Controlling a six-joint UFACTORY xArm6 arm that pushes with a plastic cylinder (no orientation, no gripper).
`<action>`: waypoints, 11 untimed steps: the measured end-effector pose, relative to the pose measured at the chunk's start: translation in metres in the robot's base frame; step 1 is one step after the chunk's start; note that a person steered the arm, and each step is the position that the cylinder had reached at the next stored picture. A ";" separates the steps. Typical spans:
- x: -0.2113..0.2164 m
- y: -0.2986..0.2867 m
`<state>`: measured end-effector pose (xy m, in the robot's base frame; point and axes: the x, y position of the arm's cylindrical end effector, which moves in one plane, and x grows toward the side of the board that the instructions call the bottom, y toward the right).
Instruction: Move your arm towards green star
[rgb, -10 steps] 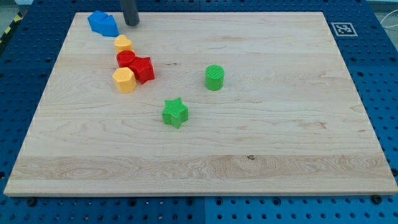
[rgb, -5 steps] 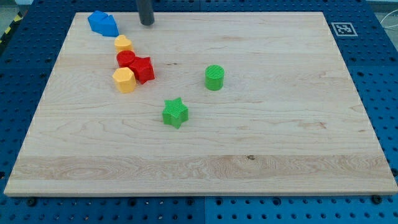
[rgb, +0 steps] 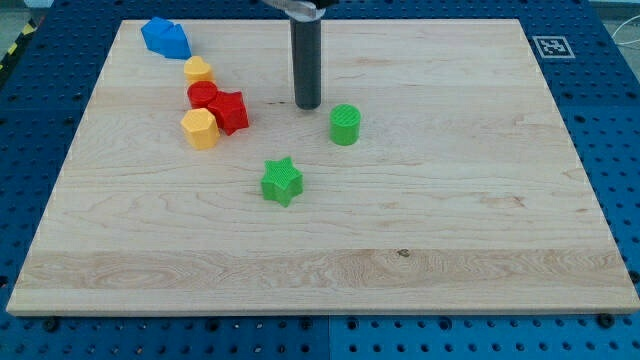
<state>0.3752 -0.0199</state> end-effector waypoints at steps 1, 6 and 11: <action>0.024 0.000; 0.055 -0.057; 0.081 -0.065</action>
